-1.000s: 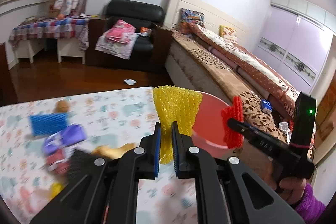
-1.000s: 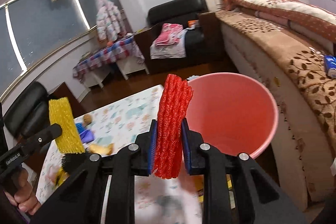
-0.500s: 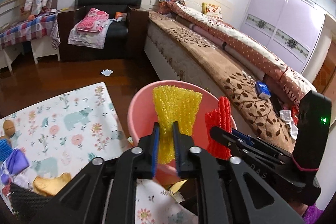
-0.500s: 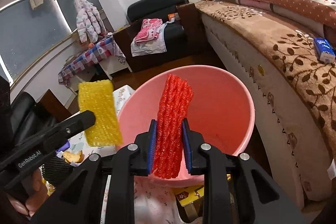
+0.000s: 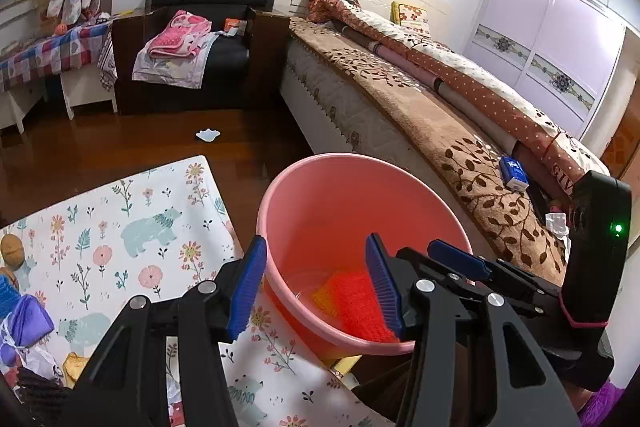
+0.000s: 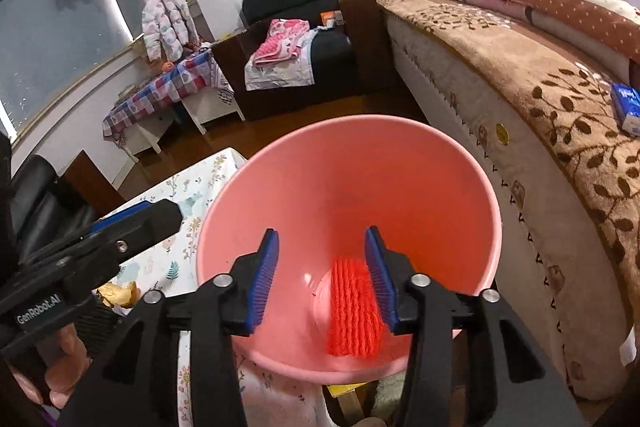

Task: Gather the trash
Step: 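Carry the red mesh net with the right tool and drop it into the pink bucket, then return the right tool to the table and grasp the black mesh net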

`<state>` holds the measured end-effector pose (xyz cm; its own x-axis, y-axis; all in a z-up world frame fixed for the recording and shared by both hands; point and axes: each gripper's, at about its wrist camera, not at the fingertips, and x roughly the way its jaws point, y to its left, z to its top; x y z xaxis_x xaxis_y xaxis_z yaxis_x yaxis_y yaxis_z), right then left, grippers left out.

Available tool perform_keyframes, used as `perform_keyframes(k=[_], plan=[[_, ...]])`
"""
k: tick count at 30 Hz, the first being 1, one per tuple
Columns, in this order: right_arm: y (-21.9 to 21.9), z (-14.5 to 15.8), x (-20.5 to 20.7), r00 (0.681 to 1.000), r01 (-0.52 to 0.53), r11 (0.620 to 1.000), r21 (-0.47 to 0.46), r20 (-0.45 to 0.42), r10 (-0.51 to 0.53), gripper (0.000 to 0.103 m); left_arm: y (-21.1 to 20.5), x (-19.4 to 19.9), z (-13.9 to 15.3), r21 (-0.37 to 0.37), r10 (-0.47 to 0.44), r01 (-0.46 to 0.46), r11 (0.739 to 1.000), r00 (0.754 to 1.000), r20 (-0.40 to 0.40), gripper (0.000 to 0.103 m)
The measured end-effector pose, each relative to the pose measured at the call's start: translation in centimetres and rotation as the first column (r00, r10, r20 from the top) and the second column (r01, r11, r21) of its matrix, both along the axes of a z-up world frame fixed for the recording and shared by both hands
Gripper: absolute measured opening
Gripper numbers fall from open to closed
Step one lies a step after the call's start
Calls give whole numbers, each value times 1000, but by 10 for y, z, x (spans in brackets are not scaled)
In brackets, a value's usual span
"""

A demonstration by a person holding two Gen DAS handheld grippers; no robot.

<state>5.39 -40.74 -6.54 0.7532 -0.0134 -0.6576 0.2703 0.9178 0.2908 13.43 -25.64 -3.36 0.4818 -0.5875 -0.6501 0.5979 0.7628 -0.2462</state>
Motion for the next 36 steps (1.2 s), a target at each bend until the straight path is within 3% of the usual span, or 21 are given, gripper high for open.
perform_keyframes(k=[5, 8, 15, 27, 35, 36], plan=[[1, 9, -8, 999, 2, 1000, 28, 35, -3, 48, 9, -7, 7, 6, 24, -24, 1000, 999, 21, 52], [12, 19, -15, 997, -47, 998, 41, 66, 44, 48, 20, -18, 17, 10, 59, -59, 998, 997, 54, 63], [43, 26, -28, 982, -156, 981, 120, 128, 140, 48, 61, -39, 33, -4, 125, -125, 992, 989, 78, 66], [136, 36, -42, 950, -285, 957, -61, 118, 291, 48, 164, -81, 39, 34, 291, -296, 954, 950, 116, 66], [165, 30, -41, 930, -348, 931, -113, 87, 358, 48, 240, -98, 22, 52, 395, -397, 916, 918, 48, 66], [170, 28, -41, 924, -365, 924, -117, 78, 375, 48, 253, -100, 19, 48, 425, -426, 903, 905, 37, 66]])
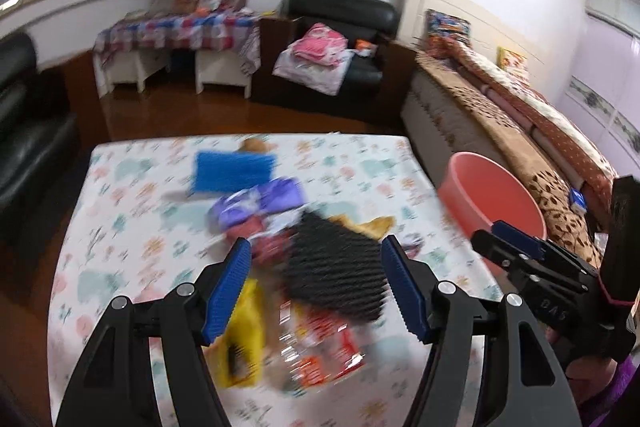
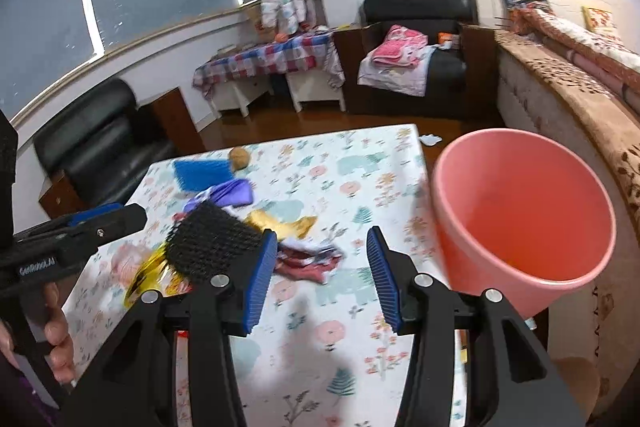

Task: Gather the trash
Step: 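Return the right tool to the table and grasp the black mesh net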

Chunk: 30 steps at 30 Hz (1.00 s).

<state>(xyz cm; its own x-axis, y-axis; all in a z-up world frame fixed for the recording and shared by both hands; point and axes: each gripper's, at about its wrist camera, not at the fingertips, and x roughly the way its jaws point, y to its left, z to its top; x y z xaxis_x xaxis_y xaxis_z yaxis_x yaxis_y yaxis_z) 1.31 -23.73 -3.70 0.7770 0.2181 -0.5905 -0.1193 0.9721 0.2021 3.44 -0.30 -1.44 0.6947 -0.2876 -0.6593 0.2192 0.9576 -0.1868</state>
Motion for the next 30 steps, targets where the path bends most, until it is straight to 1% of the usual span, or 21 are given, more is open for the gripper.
perform_keyframes(k=[2, 3, 5, 6, 9, 11, 13, 15, 16, 19, 21, 22, 24, 27, 29, 30], plan=[[9, -2, 0, 1000, -20, 999, -28, -14, 19, 48, 17, -4, -4, -12, 55, -55, 998, 998, -8, 66], [16, -4, 1, 999, -49, 998, -39, -24, 48, 48, 23, -6, -6, -12, 75, -75, 997, 997, -12, 66], [25, -6, 2, 994, -105, 994, -26, -36, 104, 48, 39, -10, -8, 4, 118, -118, 993, 993, -14, 66], [29, -7, 2, 992, -124, 992, -18, -38, 123, 48, 49, -12, -9, 23, 136, -135, 991, 991, -11, 66], [43, -9, 2, 978, -204, 979, 0, -52, 204, 48, 68, -16, -11, 60, 148, -148, 987, 989, -11, 66], [54, -11, 2, 969, -238, 971, -11, -62, 237, 48, 76, -19, -14, 78, 154, -152, 985, 988, -15, 66], [65, -11, 0, 960, -274, 961, -28, -67, 271, 48, 83, -23, -20, 90, 143, -139, 986, 989, -36, 66], [73, -11, -2, 953, -298, 953, -49, -67, 294, 58, 87, -26, -28, 91, 127, -121, 989, 990, -67, 66], [78, -10, -4, 950, -309, 949, -63, -63, 305, 61, 87, -26, -31, 87, 126, -119, 989, 989, -76, 66], [86, -10, -4, 945, -326, 942, -85, -67, 321, 61, 88, -26, -37, 44, 93, -89, 995, 990, -102, 66], [87, -10, -5, 946, -321, 943, -85, -64, 317, 61, 84, -24, -37, 49, 81, -77, 996, 992, -98, 60], [88, -9, -4, 950, -312, 946, -88, -60, 307, 61, 83, -22, -39, 49, 77, -73, 996, 992, -97, 59], [89, -8, -5, 952, -306, 948, -89, -54, 302, 61, 84, -16, -45, 46, 84, -79, 996, 990, -115, 57], [91, -5, -6, 950, -312, 946, -94, -41, 309, 61, 89, -6, -59, 9, 88, -87, 996, 980, -177, 57], [90, -5, -2, 949, -316, 944, -96, -42, 314, 61, 91, -3, -64, -10, 86, -89, 996, 979, -186, 57], [91, -5, -2, 948, -318, 943, -99, -43, 315, 61, 92, -2, -65, -22, 83, -89, 996, 979, -185, 52]])
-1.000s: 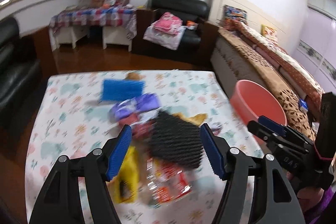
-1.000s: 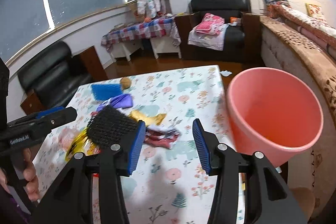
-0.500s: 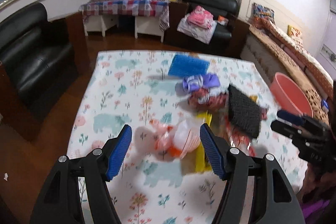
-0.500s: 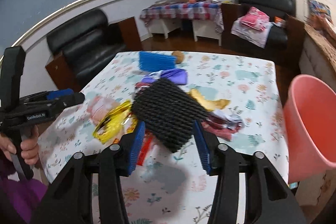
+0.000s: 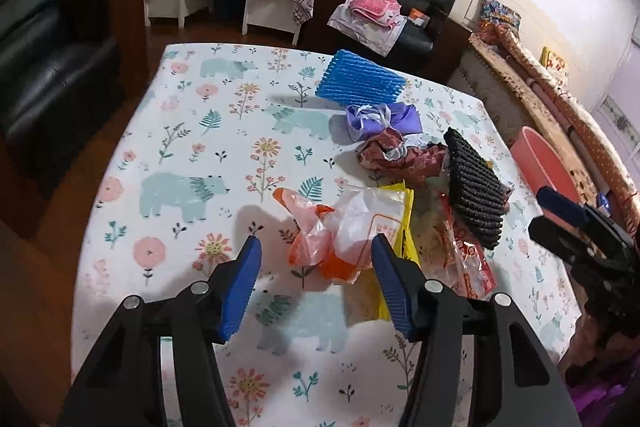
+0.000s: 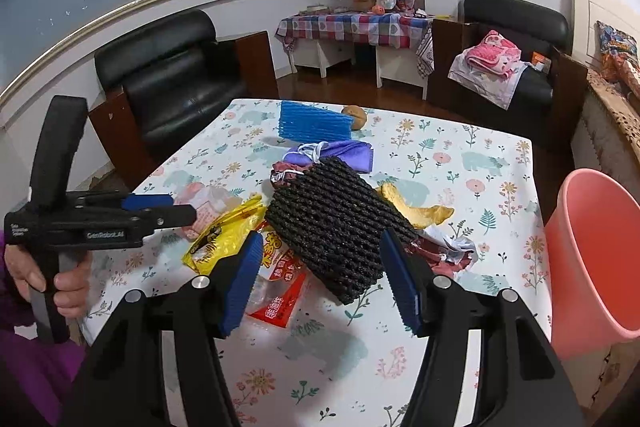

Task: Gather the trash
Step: 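Return the right tool to the table and grasp the black mesh net, then lift the black mesh net with the right tool while the left tool grasps the clear plastic bag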

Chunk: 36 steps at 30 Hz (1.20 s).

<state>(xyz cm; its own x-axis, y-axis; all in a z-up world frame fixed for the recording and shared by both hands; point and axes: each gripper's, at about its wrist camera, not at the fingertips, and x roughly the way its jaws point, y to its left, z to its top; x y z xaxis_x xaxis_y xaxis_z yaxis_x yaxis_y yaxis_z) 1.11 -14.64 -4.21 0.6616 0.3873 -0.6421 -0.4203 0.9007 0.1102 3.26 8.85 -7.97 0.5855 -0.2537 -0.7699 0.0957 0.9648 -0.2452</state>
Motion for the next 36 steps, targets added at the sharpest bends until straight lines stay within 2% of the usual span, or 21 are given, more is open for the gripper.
perform_keyframes(k=[3, 9, 20, 25, 27, 28, 30, 32, 34, 36], plan=[[-2, 0, 1, 1000, 2, 1000, 1, -6, -2, 61, 0, 2, -1, -32, -11, 12, 999, 1000, 5, 34], [-4, -2, 5, 1000, 10, 1000, 6, -22, -10, 61, 4, 3, 1, -62, -4, 6, 998, 1000, 28, 19], [16, -7, 16, 999, -31, 999, -39, -9, 31, 61, 12, -4, 21, -54, 29, -24, 998, 995, 95, 17], [39, -16, 19, 997, -66, 983, -171, 30, 73, 60, 15, -5, 24, -71, 35, -28, 997, 995, 98, 17], [45, -22, 22, 997, -60, 970, -237, 42, 72, 50, 15, -4, 25, -70, 32, -25, 997, 995, 99, 17], [47, -26, 25, 997, -55, 962, -266, 33, 66, 41, 15, -4, 26, -70, 30, -23, 997, 995, 100, 17], [43, -27, 31, 998, -50, 966, -253, 17, 57, 29, 15, -5, 27, -71, 29, -21, 997, 994, 103, 17], [37, -27, 35, 999, -40, 971, -238, -12, 39, 11, 15, -6, 28, -73, 28, -20, 997, 994, 105, 17], [24, -25, 38, 999, -28, 984, -174, -49, 19, 5, 15, -5, 29, -80, 28, -19, 997, 994, 107, 17], [13, -20, 39, 998, -9, 993, -118, -65, 1, 3, 14, -5, 32, -81, 25, -16, 997, 993, 111, 17]])
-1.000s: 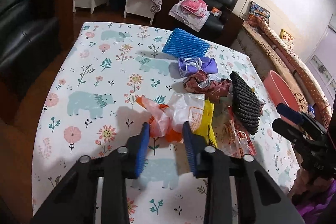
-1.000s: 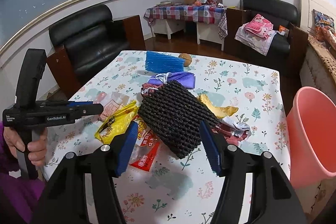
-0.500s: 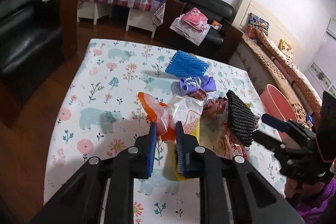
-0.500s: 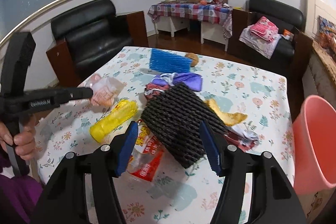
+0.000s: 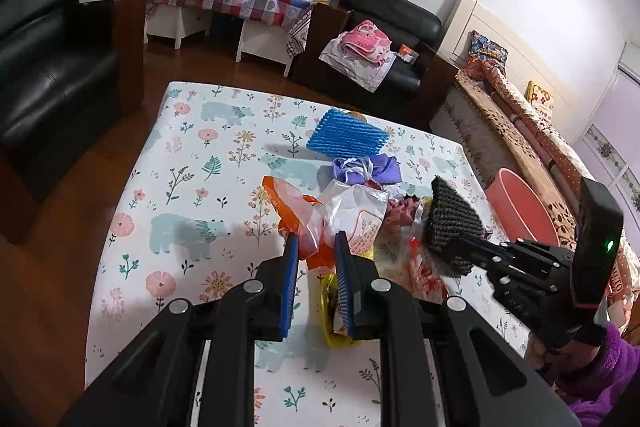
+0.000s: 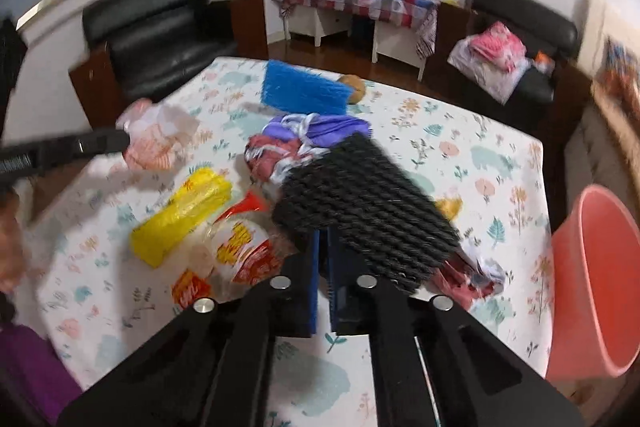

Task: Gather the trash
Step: 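Lift the black mesh net with the right tool while the left tool grasps the clear plastic bag, then drop the black net and clear bag into the pink bucket with both tools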

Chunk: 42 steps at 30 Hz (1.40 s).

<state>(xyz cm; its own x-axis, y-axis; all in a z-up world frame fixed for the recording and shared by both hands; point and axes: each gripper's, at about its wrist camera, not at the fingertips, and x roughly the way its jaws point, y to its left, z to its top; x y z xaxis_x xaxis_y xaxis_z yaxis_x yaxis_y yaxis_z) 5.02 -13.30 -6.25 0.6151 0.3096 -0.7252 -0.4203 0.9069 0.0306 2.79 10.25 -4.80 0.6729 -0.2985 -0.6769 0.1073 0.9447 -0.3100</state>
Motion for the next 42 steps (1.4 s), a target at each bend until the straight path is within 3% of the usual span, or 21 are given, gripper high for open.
perform_keyframes(k=[8, 9, 11, 13, 21, 22, 23, 24, 28, 35, 42], plan=[[-39, 26, 2, 995, 100, 984, 148, 14, -103, 2, -8, 2, 6, 4, -20, 20, 1000, 1000, 6, 17], [-43, 26, 5, 993, 115, 981, 158, -1, -116, 7, -9, 2, 5, 3, -20, 20, 1000, 1000, 5, 17], [-54, 25, 12, 990, 143, 973, 182, -25, -140, 47, -9, 2, 4, 1, -20, 20, 1000, 1000, 2, 17], [-59, 22, 18, 989, 147, 971, 188, -26, -144, 50, -9, 2, 2, 0, -20, 20, 1000, 1000, -7, 17], [-58, -9, 49, 985, 130, 974, 186, -139, -104, 50, -7, 4, 2, -12, -15, 15, 1000, 1000, -15, 17], [-57, -12, 49, 984, 120, 974, 190, -156, -91, 47, -7, 4, 2, -10, -14, 14, 1000, 1000, -16, 17], [-55, -14, 48, 984, 109, 976, 190, -162, -78, 31, -7, 4, 2, -10, -14, 14, 1000, 1000, -17, 17], [-53, -14, 46, 984, 99, 977, 187, -165, -68, 24, -7, 4, 1, -11, -13, 13, 1000, 1000, -18, 18], [-49, -6, 28, 993, 57, 981, 187, -117, -36, 13, -10, 6, 2, -12, -18, 18, 1000, 1000, -21, 18], [-58, 29, -2, 999, 54, 965, 257, -19, -51, 13, -19, 4, 11, -2, -42, 42, 999, 999, 2, 18], [-90, 57, -17, 985, 141, 941, 309, 47, -164, 13, -42, 5, 30, 7, -96, 96, 995, 995, 40, 18]])
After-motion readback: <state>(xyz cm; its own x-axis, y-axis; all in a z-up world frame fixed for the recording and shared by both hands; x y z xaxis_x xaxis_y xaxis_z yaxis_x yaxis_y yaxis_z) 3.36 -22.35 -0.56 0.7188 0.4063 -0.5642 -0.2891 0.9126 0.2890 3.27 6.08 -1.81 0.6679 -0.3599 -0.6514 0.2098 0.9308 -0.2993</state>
